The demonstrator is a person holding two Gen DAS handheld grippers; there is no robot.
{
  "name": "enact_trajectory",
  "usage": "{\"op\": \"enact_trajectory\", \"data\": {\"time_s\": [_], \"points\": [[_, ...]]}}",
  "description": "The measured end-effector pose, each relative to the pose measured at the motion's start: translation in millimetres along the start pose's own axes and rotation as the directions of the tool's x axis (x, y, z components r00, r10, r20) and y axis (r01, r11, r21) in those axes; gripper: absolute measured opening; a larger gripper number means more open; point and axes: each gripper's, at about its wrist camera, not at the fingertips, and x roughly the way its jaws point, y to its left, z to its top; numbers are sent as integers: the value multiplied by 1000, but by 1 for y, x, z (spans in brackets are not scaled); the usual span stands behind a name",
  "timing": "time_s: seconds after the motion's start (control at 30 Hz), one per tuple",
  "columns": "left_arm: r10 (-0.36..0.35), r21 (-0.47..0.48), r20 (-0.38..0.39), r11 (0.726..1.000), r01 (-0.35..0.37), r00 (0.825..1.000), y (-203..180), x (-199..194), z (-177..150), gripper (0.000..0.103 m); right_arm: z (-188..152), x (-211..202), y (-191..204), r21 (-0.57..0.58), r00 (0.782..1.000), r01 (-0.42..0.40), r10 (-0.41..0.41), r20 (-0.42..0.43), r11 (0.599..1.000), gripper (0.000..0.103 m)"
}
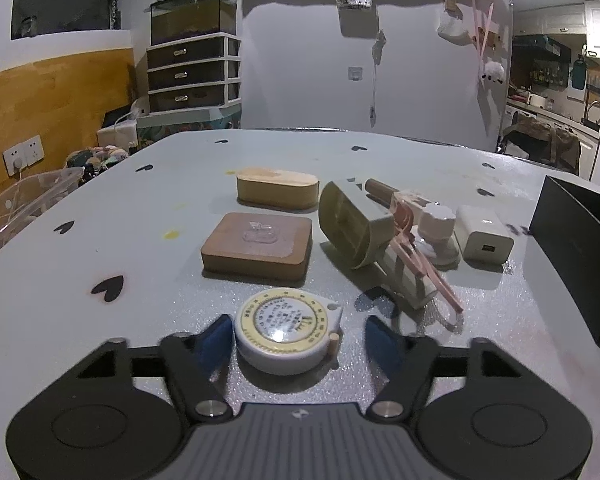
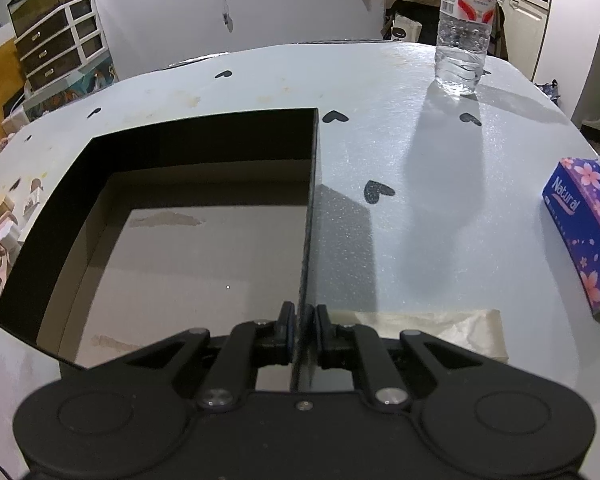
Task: Organize rigid objects
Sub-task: 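Move the left gripper to the round tape measure and close on it, then carry the tape measure into the black box and open the left gripper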
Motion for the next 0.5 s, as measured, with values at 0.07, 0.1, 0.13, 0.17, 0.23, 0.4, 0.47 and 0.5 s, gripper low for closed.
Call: {"op": "enact_trajectory", "data": {"time_s": [0.07,0.1,0.13,0.17,0.23,0.4,0.47,0.5], "points": [[1,-3,6,1000,-1,1000,0,-1,0,58,-1,0,0,2,1000,-1,1,3,1000,10],[2,-2,6,1000,-2,1000,0,-1,0,58,-1,0,0,2,1000,-2,2,3,1000,10],[6,-1,7,1000,-6,1000,-1,-2,0,58,-1,0,0,1,1000,-3,3,3,1000,10],[6,-4,5,1000,-6,1000,-1,-3,0,58,-1,0,0,1,1000,-5,5,4,1000,10],[-25,-17,1,1000,25,1000,-3,-6,2,58,0,1,0,3,1000,-7,7,2,1000,10],[-164,22,59,986,163,985,-25,-24,22,58,0,1,0,0,1000,-7,7,-6,1000,10],[-244,54,76,969,241,967,-38,-28,34,58,1,2,0,-4,1000,-7,7,-8,1000,10],[-293,68,75,955,288,953,-46,-28,41,58,1,2,0,-5,1000,-8,8,-10,1000,10]]}}
